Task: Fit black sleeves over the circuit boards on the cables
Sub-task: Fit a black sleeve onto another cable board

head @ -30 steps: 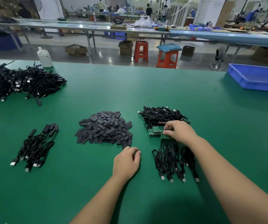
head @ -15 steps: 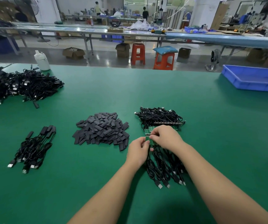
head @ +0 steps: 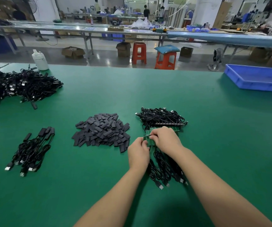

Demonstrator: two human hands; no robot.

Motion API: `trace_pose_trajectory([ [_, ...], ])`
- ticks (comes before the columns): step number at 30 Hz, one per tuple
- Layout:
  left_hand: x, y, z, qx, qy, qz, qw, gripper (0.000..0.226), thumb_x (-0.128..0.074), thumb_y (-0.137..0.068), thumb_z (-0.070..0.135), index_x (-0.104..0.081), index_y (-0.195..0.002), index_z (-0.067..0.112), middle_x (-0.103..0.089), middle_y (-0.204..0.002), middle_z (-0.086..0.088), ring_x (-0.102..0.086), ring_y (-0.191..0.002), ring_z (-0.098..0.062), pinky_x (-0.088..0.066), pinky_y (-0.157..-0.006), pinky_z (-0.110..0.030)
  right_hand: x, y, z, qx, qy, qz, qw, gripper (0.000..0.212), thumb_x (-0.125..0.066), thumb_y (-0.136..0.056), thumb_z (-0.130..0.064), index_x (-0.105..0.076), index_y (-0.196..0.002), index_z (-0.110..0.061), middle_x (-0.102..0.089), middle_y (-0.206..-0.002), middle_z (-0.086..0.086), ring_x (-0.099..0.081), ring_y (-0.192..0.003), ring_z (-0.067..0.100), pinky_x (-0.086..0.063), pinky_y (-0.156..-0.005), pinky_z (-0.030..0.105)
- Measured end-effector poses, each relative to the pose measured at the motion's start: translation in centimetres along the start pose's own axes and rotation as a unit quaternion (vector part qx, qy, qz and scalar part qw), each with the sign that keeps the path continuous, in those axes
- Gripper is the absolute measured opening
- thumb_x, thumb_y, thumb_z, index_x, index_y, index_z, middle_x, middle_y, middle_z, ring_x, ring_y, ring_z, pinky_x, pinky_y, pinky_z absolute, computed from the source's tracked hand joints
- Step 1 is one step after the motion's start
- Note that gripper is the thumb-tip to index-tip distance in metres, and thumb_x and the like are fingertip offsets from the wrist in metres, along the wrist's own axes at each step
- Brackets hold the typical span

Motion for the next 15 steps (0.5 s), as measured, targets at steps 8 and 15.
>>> trace_pose_trajectory([
  [8, 4.2, -2.2, -3.7, 0.135, 0.275, -0.166, 0.937, 0.013, -0.059, -0.097, 0.011, -0.070, -0.093, 0.005, -0.072, -0.094, -0.005, -0.071, -0.074, -0.019, -0.059, -0.065, -0.035, 1.0, -1.0, 4.7, -0.015, 0.054, 0.017, 0.998, 0.026, -0.055, -0.099, -0.038, -0.067, -0.119, -0.026, -0.066, -0.117, -0.001, -0.048, -0.118, 0.024, -0.038, -0.104, 0.042],
  [15, 7.8, -2.8, -3.1, 0.097, 0.286, -0.257, 0.918, 0.013, -0.062, -0.095, 0.010, -0.071, -0.101, 0.004, -0.063, -0.074, -0.003, -0.063, -0.064, -0.016, -0.054, -0.056, -0.027, -0.4, 0.3, 1.8, -0.014, -0.086, 0.036, 0.996, 0.025, -0.048, -0.103, -0.029, -0.067, -0.116, -0.019, -0.071, -0.107, -0.004, -0.063, -0.084, 0.010, -0.053, -0.075, 0.025],
])
Point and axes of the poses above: each hand's wrist, its own y-axis away from the middle knuckle, its own x-axis out of the back of the hand, z = x × y, the point moved 2 cm from there along -y, towards the middle knuckle
